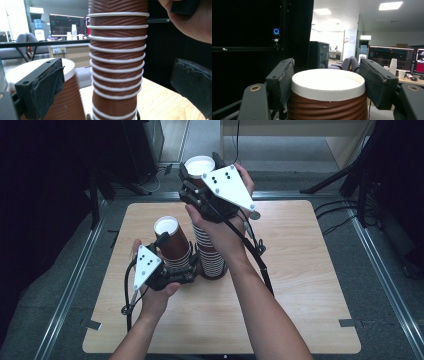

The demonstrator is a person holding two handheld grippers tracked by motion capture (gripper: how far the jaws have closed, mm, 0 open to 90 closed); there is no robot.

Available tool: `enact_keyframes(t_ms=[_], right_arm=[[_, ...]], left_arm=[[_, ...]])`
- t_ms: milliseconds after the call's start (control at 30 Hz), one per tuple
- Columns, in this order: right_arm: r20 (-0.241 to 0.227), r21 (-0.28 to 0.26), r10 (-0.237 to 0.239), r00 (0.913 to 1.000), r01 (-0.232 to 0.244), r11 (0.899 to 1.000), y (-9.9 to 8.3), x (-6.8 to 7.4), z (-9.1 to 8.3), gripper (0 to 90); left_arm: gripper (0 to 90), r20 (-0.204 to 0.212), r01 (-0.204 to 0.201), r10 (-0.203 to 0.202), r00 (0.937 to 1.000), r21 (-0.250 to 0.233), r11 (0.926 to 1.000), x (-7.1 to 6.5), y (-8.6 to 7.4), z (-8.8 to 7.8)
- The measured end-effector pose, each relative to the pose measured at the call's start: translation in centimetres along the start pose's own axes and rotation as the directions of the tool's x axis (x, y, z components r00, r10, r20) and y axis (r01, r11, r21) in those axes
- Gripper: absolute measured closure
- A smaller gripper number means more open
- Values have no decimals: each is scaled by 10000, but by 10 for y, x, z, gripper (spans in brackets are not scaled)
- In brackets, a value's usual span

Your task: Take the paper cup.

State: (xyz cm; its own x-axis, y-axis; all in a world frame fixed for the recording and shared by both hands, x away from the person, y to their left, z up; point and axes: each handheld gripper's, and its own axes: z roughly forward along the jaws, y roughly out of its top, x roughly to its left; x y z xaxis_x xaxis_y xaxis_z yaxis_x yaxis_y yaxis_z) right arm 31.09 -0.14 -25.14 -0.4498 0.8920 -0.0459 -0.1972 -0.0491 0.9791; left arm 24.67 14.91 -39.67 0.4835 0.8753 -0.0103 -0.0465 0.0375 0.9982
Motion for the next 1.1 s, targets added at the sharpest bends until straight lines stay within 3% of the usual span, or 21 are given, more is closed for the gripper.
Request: enact_keyframes(t_ms=[233, 433, 567, 700, 900, 1000, 1100], right_arm=[[-23, 33, -164, 9999, 164, 9999, 0, 3, -3, 298], [24, 44, -114, 9999, 114, 9999, 0, 3, -4, 298], [72, 46, -184, 9998, 184, 9998, 0, 5, -5, 298], [42, -1, -87, 10000, 87, 10000, 0, 4, -6, 299], [109, -17, -64, 9999, 64, 10000, -1, 6, -7, 299], [130, -19, -37, 9999, 37, 10000, 0, 7, -8, 299], [143, -32, -77, 9999, 78, 10000, 0, 7, -8, 300]], left_arm=[[3, 95, -251, 255, 9996, -394, 9989, -13, 19, 15], [124, 106, -34, 36, 9999, -266, 9996, -13, 23, 32], [101, -241, -7, 11, 9997, 155, 9999, -16, 23, 47], [101, -341, 265, -260, 9991, 129, 9996, -13, 26, 50], [72, -747, 66, -37, 9972, 396, 9992, -18, 28, 57], [70, -1074, 98, -48, 9942, 465, 9989, -21, 28, 60], [66, -1076, 274, -212, 9940, 563, 9980, -21, 27, 62]])
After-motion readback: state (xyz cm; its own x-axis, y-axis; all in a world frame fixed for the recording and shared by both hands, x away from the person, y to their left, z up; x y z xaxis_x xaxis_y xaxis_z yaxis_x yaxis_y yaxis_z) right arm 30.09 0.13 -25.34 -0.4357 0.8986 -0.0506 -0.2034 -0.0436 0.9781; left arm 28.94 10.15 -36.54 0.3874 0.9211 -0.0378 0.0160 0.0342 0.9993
